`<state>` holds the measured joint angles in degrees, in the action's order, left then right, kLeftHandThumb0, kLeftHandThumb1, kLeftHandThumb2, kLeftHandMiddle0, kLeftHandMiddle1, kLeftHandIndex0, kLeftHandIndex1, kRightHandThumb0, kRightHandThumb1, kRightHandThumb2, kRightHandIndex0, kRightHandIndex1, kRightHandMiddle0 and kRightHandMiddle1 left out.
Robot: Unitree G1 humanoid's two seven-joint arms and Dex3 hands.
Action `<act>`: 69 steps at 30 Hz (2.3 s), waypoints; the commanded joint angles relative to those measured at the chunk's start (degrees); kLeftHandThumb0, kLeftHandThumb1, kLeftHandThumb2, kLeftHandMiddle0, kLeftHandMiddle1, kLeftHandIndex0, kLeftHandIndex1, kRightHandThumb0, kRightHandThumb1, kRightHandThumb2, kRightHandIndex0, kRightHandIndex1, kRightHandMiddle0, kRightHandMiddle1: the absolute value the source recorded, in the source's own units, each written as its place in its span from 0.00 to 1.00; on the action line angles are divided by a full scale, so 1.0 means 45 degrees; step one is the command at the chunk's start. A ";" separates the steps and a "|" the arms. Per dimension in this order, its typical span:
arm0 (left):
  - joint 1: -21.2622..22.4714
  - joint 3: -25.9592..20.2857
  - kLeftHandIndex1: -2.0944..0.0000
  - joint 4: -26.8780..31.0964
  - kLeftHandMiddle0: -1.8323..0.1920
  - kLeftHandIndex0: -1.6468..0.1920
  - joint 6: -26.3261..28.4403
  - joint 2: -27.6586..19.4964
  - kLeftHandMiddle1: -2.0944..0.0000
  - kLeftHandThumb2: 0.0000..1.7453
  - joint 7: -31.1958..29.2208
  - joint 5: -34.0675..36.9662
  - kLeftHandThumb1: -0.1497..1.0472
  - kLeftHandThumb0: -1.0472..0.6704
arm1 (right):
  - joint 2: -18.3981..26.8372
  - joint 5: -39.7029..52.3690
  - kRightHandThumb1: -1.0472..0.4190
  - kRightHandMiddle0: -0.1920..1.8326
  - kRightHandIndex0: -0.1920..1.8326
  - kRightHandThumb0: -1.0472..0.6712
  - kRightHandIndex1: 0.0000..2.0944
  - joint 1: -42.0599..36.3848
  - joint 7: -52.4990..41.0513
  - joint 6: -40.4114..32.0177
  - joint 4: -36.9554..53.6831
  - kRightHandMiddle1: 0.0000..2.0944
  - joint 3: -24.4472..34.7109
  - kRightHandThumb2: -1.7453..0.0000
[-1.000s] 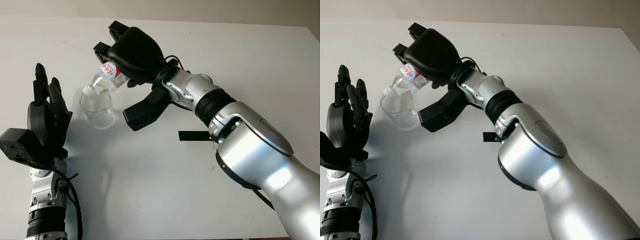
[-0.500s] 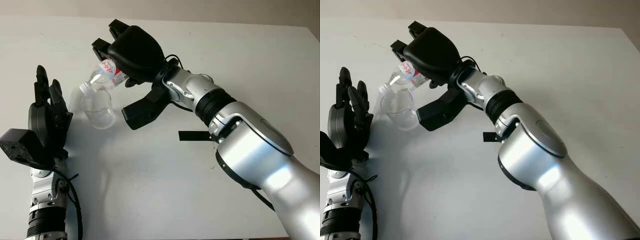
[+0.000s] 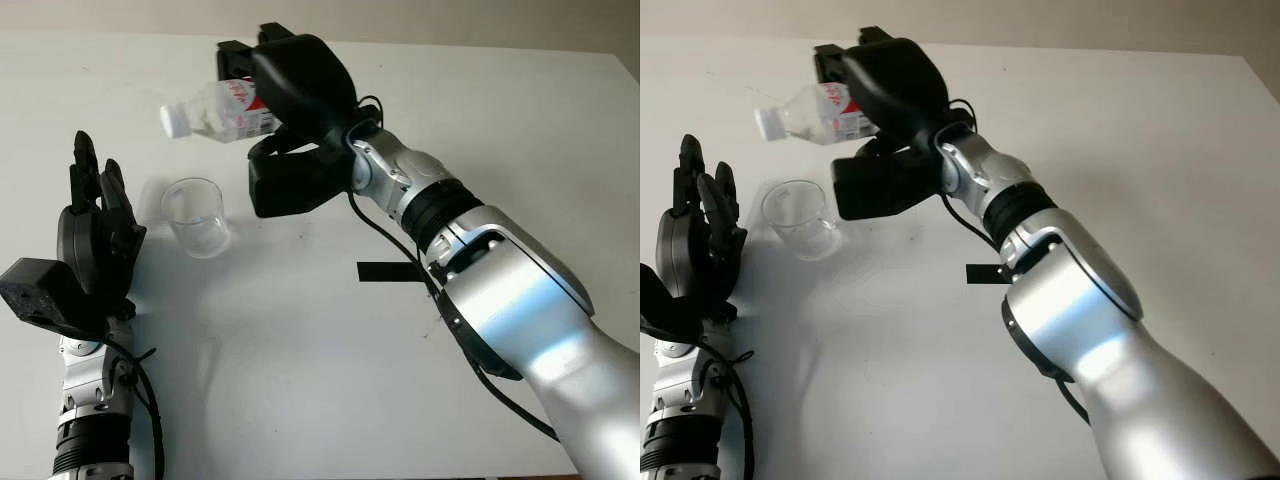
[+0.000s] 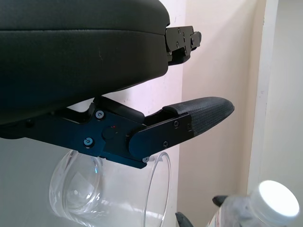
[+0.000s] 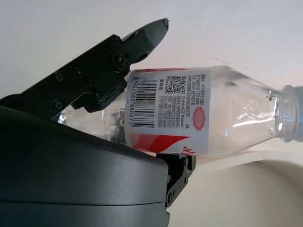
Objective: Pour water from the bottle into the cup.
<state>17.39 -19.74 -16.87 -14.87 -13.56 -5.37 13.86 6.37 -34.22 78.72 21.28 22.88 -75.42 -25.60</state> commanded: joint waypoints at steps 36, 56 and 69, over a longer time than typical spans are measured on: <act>-0.0898 -0.0317 0.98 0.0943 0.97 0.99 0.0978 -0.0217 0.98 0.43 -0.0699 0.0418 1.00 0.21 | 0.1128 1.0119 0.00 0.65 0.85 0.38 1.00 -0.8609 -0.9909 -0.9868 1.4084 1.00 0.6451 0.74; -0.1036 -0.0356 0.98 0.1376 0.97 0.99 0.1449 -0.0307 0.97 0.43 -0.0937 0.0558 1.00 0.21 | 0.0985 1.0473 0.00 0.61 0.83 0.38 1.00 -1.2470 -0.9308 -0.9630 1.7061 1.00 0.6375 0.71; -0.1116 -0.0355 0.98 0.1499 0.97 0.99 0.1673 -0.0325 0.97 0.44 -0.1069 0.0580 1.00 0.21 | 0.0618 1.0502 0.00 0.56 0.80 0.37 1.00 -1.3339 -0.8281 -0.9419 1.7244 1.00 0.6464 0.72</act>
<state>13.41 -21.25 -11.33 -7.56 -14.45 -9.97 16.09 9.47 12.91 19.28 -16.19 -20.57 1.35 3.00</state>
